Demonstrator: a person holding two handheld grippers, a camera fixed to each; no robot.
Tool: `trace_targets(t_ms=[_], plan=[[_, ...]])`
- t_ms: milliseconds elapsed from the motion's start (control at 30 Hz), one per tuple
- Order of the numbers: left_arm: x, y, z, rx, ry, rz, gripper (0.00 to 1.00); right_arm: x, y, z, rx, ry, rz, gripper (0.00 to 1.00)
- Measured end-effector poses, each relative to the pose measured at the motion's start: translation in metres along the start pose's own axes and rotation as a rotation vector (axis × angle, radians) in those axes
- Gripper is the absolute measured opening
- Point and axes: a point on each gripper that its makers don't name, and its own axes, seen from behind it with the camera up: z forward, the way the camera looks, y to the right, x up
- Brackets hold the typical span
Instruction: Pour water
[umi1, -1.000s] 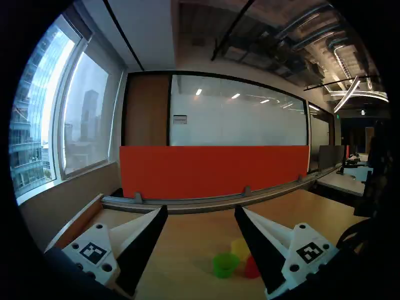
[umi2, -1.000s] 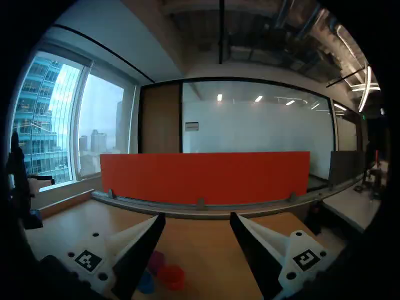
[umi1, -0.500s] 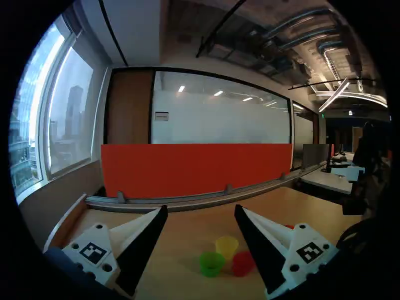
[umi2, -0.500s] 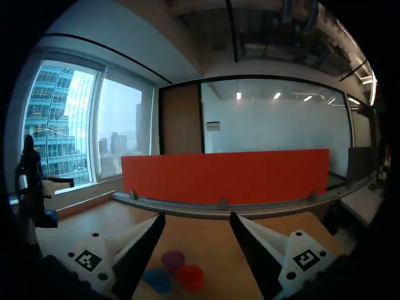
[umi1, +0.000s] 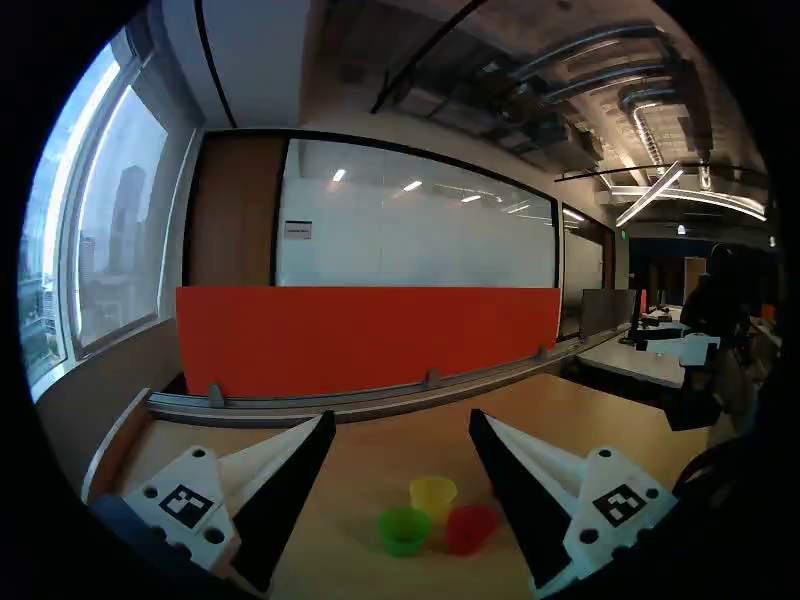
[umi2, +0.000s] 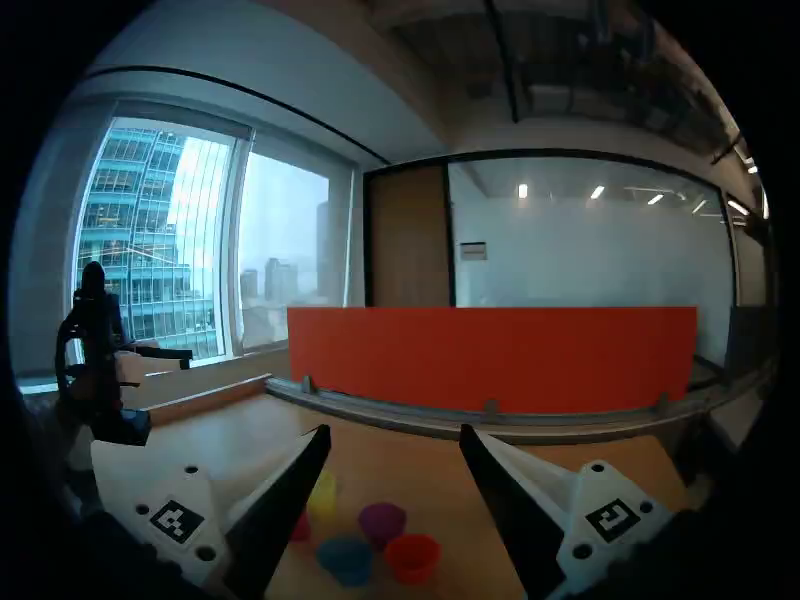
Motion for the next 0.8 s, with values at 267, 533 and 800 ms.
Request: trace_targets(t_ms=[267, 533, 800], plan=[[-0.009, 0.007, 0.006, -0.039, -0.028, 0.016, 1.0, -0.005, -0.02, 0.006, 0.071, -0.042, -0.029, 1.0], [-0.025, 0.008, 0.013, -0.064, -0.068, 0.025, 1.0, -0.014, -0.034, 0.01, 0.137, -0.087, -0.043, 1.0], [-0.046, 0.003, 0.019, -0.079, -0.124, 0.031, 1.0, -0.03, -0.042, 0.014, 0.184, -0.139, -0.049, 1.0]])
